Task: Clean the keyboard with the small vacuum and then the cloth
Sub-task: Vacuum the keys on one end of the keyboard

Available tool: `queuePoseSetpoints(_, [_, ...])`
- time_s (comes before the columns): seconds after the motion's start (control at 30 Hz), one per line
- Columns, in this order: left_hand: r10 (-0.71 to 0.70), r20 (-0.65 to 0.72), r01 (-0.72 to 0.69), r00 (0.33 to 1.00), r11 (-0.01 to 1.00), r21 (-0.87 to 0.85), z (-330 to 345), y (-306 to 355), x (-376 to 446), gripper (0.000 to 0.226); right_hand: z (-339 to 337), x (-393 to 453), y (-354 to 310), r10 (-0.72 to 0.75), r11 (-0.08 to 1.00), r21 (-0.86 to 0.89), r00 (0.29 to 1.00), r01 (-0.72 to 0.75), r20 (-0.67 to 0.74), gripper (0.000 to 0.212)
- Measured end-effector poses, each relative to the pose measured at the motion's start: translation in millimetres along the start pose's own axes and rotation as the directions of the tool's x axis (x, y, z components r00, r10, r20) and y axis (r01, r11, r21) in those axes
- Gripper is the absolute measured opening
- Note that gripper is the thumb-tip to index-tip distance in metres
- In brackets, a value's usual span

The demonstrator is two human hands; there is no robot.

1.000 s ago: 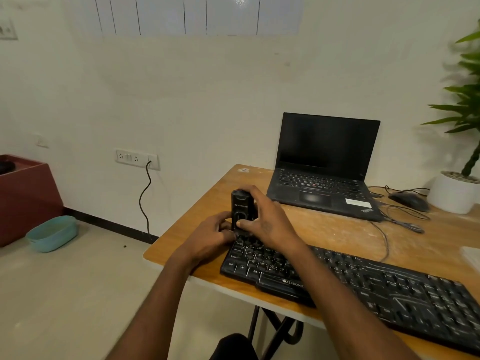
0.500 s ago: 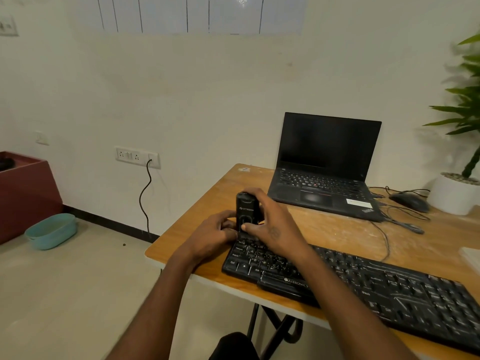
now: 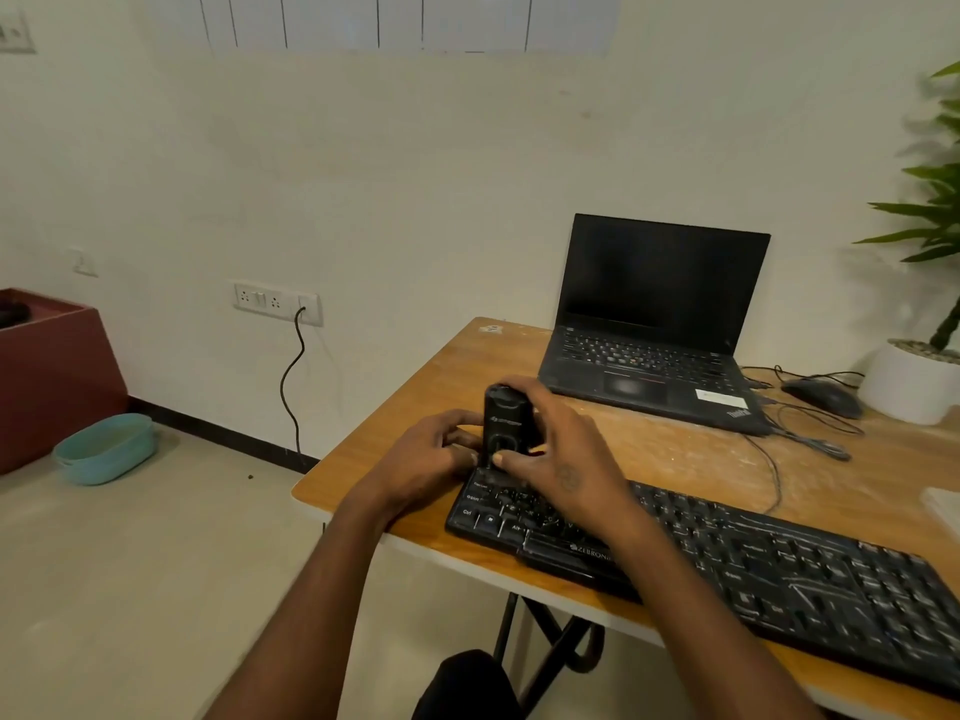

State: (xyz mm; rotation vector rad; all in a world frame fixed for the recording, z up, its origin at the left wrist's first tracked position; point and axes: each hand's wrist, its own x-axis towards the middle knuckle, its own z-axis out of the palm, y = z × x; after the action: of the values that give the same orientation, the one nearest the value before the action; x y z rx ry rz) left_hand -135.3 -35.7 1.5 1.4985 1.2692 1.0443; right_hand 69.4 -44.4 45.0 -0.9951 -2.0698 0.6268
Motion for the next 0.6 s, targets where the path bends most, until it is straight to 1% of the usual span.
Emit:
queuePoseSetpoints(0.07, [0.019, 0.009, -0.019, 1.000, 1.000, -0.025, 0, 0, -1, 0.045, 11, 6, -6, -0.025, 0.999, -0.048, 1.000, 0.025, 0.004, 0.073])
queuePoseSetpoints(0.1, [0.020, 0.013, -0.020, 1.000, 0.999, -0.032, -1, 0, -2, 0.044, 12, 7, -7, -0.025, 0.999, -0.048, 1.000, 0.026, 0.008, 0.073])
queuePoseSetpoints(0.23, [-0.016, 0.021, 0.017, 1.000, 0.999, -0.048, -2, 0, -1, 0.048, -10, -11, 2, 0.024, 0.999, -0.024, 1.000, -0.024, 0.010, 0.074])
queuePoseSetpoints(0.37, [-0.027, 0.028, 0.029, 0.999, 0.997, -0.073, -4, 0, 2, 0.049, -32, -29, 10, 0.078, 0.997, -0.020, 0.996, -0.078, -0.037, 0.073])
queuePoseSetpoints(0.43, [-0.027, 0.033, 0.030, 0.999, 0.996, -0.079, -4, -1, 3, 0.048, -25, -26, 6, 0.067, 0.997, -0.039, 0.996, -0.069, -0.050, 0.072])
queuePoseSetpoints(0.6, [0.012, 0.060, -0.005, 0.998, 0.994, -0.111, -1, 2, 0, 0.041, 11, -4, -9, 0.005, 1.000, -0.028, 1.000, -0.005, -0.011, 0.072])
